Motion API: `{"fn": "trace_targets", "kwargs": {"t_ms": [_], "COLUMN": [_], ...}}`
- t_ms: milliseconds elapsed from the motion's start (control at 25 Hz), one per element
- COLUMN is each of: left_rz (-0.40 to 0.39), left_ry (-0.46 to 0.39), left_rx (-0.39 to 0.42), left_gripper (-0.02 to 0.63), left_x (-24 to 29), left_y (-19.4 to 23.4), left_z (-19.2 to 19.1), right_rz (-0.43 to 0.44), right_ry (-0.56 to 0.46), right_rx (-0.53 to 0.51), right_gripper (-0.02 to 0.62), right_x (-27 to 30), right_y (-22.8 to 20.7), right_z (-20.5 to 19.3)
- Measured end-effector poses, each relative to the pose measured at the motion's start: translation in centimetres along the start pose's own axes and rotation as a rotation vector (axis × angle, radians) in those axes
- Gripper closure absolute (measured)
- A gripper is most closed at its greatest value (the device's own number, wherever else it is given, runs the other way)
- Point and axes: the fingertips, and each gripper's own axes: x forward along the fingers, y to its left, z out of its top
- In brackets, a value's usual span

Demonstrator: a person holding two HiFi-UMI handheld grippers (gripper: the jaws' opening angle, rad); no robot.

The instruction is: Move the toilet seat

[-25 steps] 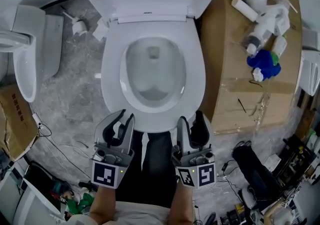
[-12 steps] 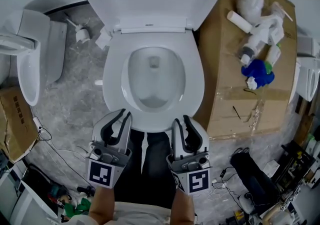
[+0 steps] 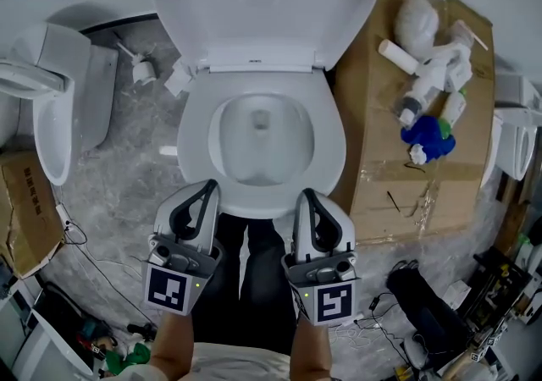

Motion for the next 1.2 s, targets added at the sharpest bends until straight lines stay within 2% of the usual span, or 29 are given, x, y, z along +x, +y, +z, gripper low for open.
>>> {"fn": "trace_targets", "kwargs": {"t_ms": [240, 520, 1000, 1200], "left_rz": [0.0, -0.004, 0.03, 0.037], "left_ry": [-0.014, -0.041, -0.095, -0.119], "left_rx": [-0.002, 0.011, 0.063, 0.081], "left_gripper": [0.607, 0.609, 0.609, 0.609], "left_x": [1.2, 2.8, 5.6, 6.9], "left_y": [1.0, 2.3, 4.5, 5.4], "left_z": [1.6, 3.5, 6.6, 7.8], "right_rz": [0.03, 0.08, 0.061, 0.045], "right_ry": [-0.004, -0.055, -0.085, -0.135], "right_rx": [-0.031, -0.082, -0.101, -0.129], "right_gripper": [0.598, 0.598, 0.598, 0.598], "right_x": [1.5, 3.4, 7.3, 9.1], "right_y": [-0.5, -1.1, -2.5, -3.6], "right_z": [1.4, 3.6, 6.5, 8.3]}}
